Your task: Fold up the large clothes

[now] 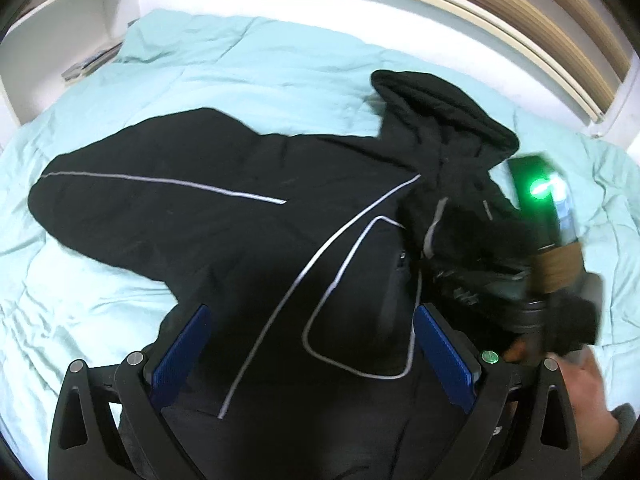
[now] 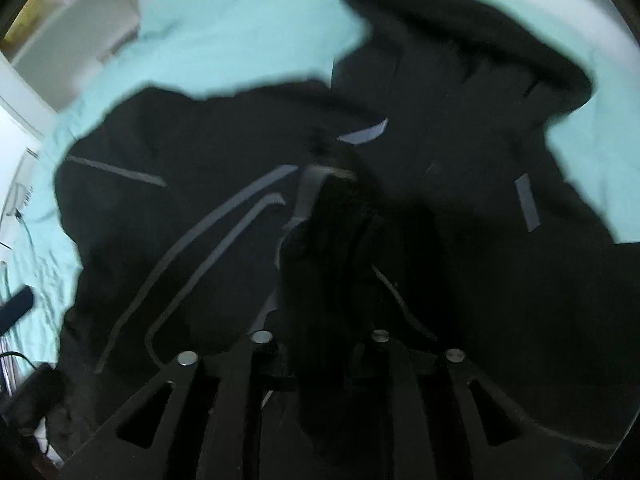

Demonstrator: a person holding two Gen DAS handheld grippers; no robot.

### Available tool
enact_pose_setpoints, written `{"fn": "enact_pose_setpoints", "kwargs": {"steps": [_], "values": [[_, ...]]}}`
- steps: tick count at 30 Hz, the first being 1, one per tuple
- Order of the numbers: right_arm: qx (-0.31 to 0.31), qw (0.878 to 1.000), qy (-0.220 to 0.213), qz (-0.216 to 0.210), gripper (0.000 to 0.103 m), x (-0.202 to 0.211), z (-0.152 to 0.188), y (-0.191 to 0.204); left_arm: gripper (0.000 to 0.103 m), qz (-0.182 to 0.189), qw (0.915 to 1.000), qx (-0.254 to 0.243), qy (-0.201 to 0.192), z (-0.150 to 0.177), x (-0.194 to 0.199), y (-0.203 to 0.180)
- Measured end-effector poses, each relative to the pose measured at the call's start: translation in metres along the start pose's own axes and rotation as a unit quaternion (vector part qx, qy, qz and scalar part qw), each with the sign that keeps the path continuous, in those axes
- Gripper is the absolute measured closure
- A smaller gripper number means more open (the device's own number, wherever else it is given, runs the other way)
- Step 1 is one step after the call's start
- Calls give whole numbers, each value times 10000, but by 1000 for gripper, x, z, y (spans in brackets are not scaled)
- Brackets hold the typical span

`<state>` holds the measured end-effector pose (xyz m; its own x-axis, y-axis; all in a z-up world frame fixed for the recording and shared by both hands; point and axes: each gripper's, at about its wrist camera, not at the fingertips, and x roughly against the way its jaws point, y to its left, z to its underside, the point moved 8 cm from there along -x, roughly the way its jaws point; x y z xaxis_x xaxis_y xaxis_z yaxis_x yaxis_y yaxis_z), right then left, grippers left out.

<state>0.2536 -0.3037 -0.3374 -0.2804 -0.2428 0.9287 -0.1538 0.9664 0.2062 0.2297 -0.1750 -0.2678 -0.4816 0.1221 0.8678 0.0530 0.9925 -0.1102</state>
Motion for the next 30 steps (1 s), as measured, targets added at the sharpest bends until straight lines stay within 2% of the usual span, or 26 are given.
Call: {"fn": "enact_pose_setpoints", "kwargs": {"steps": [4, 7, 11, 12, 13, 14, 17, 20, 22, 24, 26, 27, 28, 30], "values": [[107, 9996, 100, -248, 51, -16, 4, 6, 2, -8, 10000, 10, 47, 1, -7, 7], [183, 9986, 101, -478, 48, 0, 6, 8, 2, 143, 9999, 20, 67, -2, -11, 5], [93, 9969, -282, -722, 45, 54, 20, -9, 2, 648, 9978, -15, 104, -9, -19, -9], [39, 9966, -405, -719, 39, 68, 25, -18, 2, 736, 9972, -61, 118, -11, -21, -14], [-17, 9966, -504, -655, 34, 80, 30, -24, 2, 880, 9959, -131, 140, -14, -25, -22], [-98, 9966, -597, -563, 32, 91, 35, -37, 2, 1073, 9939, -189, 172, -18, -30, -31], [-342, 9962, -733, -316, 32, 112, 53, -70, 2, 1544, 9872, -215, 330, -27, -50, -53], [-587, 9956, -724, -23, 32, 128, 69, -104, 2, 1725, 9827, -28, 673, -30, -79, -62], [-780, 9944, -716, -7, 32, 136, 78, -119, 3, 1830, 9795, 71, 835, -30, -94, -68], [-1004, 9925, -701, 16, 32, 140, 86, -135, 10, 1812, 9784, 94, 991, -27, -108, -73], [-1172, 9905, -723, 72, 32, 144, 94, -149, 41, 1748, 9776, 87, 1167, -24, -121, -78], [-1232, 9897, -721, 63, 32, 144, 96, -154, 79, 1709, 9772, 55, 1257, -21, -126, -80], [-1276, 9892, -718, 55, 32, 145, 98, -158, 81, 1650, 9779, 13, 1282, -21, -128, -81], [-1332, 9882, -742, 141, 32, 147, 99, -165, 83, 1635, 9808, -68, 1066, -28, -122, -84]]}}
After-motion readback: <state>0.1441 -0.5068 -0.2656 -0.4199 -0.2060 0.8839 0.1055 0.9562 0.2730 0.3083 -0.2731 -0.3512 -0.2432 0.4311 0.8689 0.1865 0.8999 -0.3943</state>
